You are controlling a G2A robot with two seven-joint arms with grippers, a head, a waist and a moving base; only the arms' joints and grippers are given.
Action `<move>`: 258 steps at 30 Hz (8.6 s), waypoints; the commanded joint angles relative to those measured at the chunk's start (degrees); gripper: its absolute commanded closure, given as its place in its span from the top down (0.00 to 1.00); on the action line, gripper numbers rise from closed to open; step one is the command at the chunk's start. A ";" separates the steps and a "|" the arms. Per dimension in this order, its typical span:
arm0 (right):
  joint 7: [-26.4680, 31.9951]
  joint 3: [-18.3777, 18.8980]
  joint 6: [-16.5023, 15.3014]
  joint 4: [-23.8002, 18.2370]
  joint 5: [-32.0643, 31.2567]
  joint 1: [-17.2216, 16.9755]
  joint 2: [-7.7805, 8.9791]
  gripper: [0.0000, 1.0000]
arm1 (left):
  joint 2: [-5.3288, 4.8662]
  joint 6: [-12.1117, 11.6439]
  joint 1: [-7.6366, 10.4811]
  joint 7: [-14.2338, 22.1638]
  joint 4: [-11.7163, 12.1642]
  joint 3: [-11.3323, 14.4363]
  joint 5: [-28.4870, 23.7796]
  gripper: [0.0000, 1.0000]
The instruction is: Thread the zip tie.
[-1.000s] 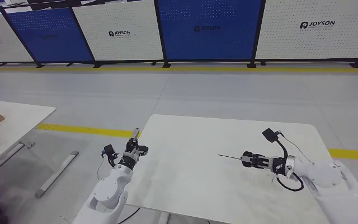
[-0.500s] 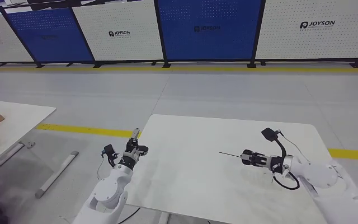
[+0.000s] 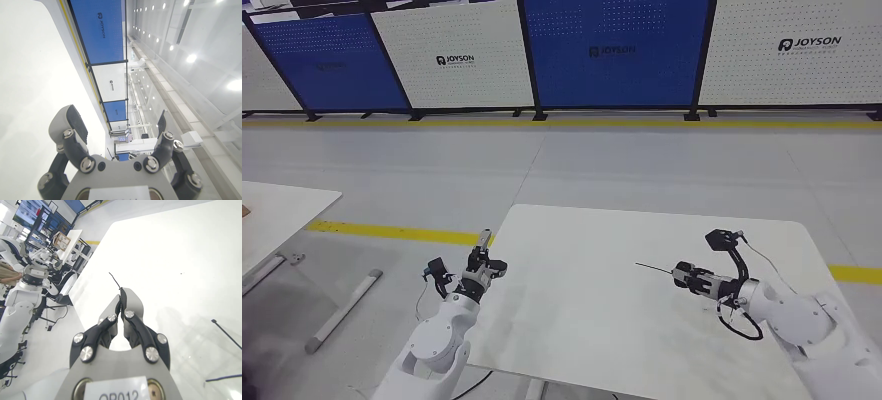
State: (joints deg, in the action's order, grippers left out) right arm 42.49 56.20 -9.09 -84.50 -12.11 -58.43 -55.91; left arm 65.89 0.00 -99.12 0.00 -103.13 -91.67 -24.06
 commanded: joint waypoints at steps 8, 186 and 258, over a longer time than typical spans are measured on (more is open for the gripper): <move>-1.33 -0.18 -3.30 -0.52 -5.64 -0.09 0.06 0.00 | 0.00 0.00 0.00 0.00 0.00 0.00 0.00 1.00; -78.35 -40.27 -10.39 7.08 -67.67 21.39 10.28 0.00 | -0.40 19.48 2.26 13.78 -7.73 6.30 3.28 1.00; -62.71 -43.36 -10.39 2.88 -73.07 23.58 5.02 0.00 | -1.59 19.48 14.39 5.76 -1.75 28.18 -23.86 1.00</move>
State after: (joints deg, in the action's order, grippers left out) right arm -20.84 13.01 -19.47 -81.39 -84.74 -34.98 -50.74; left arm 64.26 19.47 -85.00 6.57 -105.08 -63.60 -46.81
